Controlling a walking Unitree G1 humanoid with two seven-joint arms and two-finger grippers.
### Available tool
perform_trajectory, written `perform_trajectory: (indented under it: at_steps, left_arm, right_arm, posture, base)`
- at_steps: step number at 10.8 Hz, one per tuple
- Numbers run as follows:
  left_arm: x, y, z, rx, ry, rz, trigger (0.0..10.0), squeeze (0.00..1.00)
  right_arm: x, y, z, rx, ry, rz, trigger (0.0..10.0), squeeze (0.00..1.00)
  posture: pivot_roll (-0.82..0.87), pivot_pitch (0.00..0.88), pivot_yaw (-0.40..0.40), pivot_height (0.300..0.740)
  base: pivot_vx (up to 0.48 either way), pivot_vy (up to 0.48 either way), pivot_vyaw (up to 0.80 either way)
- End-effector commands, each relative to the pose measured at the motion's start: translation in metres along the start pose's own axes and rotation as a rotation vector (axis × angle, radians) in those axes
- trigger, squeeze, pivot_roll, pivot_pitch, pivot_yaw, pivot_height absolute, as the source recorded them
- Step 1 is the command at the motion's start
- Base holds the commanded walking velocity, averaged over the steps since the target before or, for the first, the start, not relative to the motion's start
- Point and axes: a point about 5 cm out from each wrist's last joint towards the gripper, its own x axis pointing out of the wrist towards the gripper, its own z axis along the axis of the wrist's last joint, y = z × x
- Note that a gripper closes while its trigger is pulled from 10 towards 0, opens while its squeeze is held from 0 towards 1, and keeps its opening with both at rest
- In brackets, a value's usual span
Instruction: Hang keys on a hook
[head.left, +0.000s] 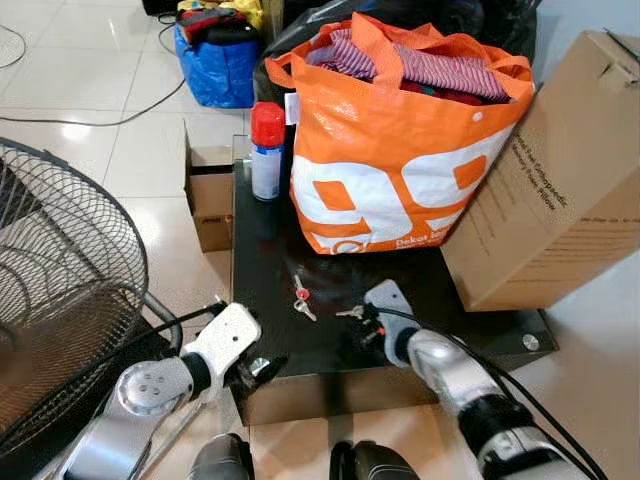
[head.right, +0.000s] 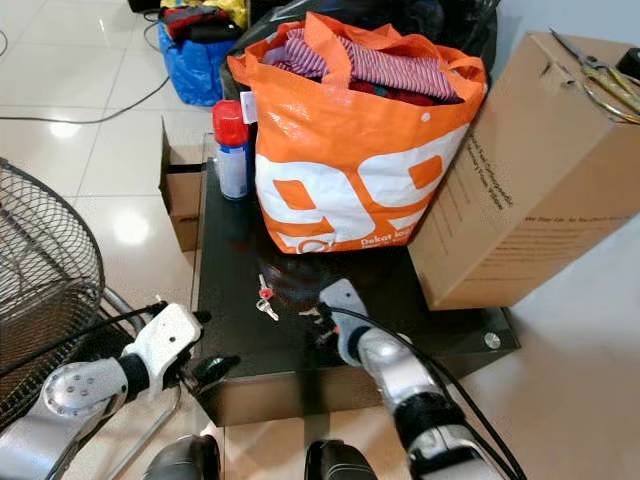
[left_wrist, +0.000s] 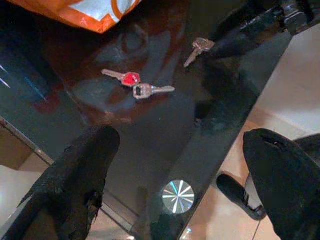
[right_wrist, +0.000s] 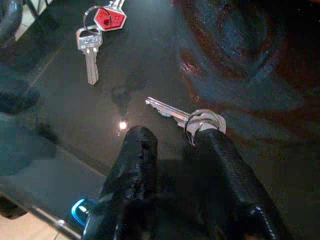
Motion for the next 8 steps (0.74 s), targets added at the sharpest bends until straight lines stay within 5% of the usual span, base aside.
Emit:
perform_trajectory:
  at_steps: [1, 5, 7, 8]
  left_arm:
    - [-0.002, -0.003, 0.003, 0.006, -0.006, -0.014, 10.0, 0.00]
    - [-0.008, -0.005, 0.000, 0.007, 0.010, -0.019, 10.0, 0.00]
    - [-0.011, -0.005, -0.001, 0.008, 0.019, -0.023, 10.0, 0.00]
    - [-0.013, -0.005, -0.002, 0.009, 0.023, -0.023, 10.0, 0.00]
  right_arm:
    - [0.000, -0.003, -0.004, -0.011, 0.017, -0.026, 10.0, 1.00]
    - [0.010, 0.015, 0.004, -0.168, 0.019, 0.042, 10.0, 1.00]
    - [0.014, 0.012, 0.006, -0.211, 0.041, -0.018, 10.0, 1.00]
    - [0.013, 0.004, 0.007, -0.158, 0.038, -0.103, 10.0, 0.00]
  posture:
    - [-0.01, 0.147, -0.121, 0.740]
    - [0.00, 0.174, -0.119, 0.740]
    - [0.01, 0.185, -0.117, 0.740]
    - [0.02, 0.189, -0.115, 0.740]
  base:
    - [0.000, 0.000, 0.00]
    - [0.000, 0.000, 0.00]
    - [0.000, 0.000, 0.00]
    - [0.000, 0.000, 0.00]
